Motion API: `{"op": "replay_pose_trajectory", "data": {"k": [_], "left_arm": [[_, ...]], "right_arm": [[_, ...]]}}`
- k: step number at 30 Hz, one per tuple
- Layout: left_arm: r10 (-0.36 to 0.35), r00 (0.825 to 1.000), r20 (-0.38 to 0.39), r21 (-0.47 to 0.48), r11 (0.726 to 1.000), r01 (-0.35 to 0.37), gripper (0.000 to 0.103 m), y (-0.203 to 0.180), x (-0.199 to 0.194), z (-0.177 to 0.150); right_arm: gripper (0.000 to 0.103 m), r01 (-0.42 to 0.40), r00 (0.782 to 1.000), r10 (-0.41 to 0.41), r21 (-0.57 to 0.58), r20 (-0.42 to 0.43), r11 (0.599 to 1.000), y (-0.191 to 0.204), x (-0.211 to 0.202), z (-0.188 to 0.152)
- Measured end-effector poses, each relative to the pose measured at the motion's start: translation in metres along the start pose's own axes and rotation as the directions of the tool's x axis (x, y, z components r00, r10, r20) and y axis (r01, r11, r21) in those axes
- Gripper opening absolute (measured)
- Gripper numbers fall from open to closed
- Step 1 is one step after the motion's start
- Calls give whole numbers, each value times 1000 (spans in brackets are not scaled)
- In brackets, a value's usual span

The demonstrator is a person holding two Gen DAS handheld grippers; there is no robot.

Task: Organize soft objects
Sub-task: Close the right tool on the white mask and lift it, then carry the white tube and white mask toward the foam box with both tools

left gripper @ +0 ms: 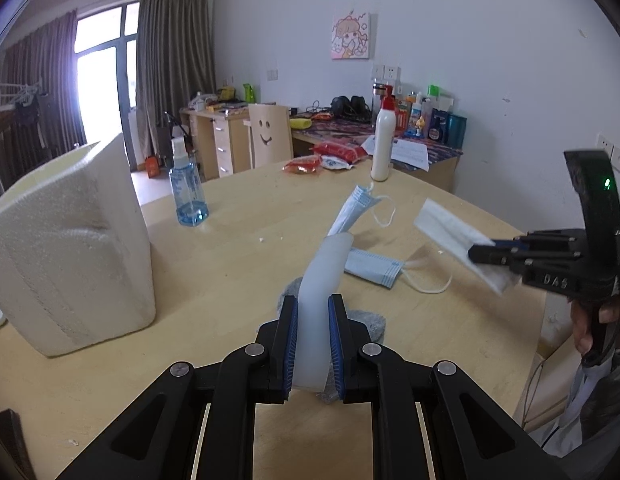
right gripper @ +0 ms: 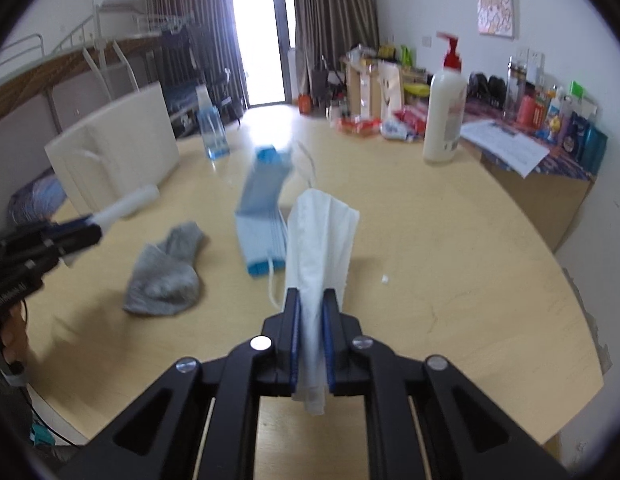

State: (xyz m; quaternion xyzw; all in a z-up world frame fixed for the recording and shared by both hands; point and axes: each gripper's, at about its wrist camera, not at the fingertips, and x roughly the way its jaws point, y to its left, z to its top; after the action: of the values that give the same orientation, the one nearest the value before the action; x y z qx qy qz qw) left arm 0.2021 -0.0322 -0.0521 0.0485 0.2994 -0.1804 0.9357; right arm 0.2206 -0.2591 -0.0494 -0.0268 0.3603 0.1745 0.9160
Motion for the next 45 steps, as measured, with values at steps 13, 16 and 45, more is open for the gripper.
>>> {"op": "replay_pose_trajectory", "data": {"k": [13,16,45], "left_arm": [[46,996,75,-3,999,-46,16,-4,-38,5],[62,994,94,-18,998,-61,16,-4,-45,5],[518,836,180,-330,832,-445,16,77,-166,-42]], "right_arm": [[13,-55,991,54,6,123,998,12,-33,18],[13,-70,988,69,-3,140,998,19,-35,19],[13,-416,864,469,-268,182,869,178,-29,51]]}}
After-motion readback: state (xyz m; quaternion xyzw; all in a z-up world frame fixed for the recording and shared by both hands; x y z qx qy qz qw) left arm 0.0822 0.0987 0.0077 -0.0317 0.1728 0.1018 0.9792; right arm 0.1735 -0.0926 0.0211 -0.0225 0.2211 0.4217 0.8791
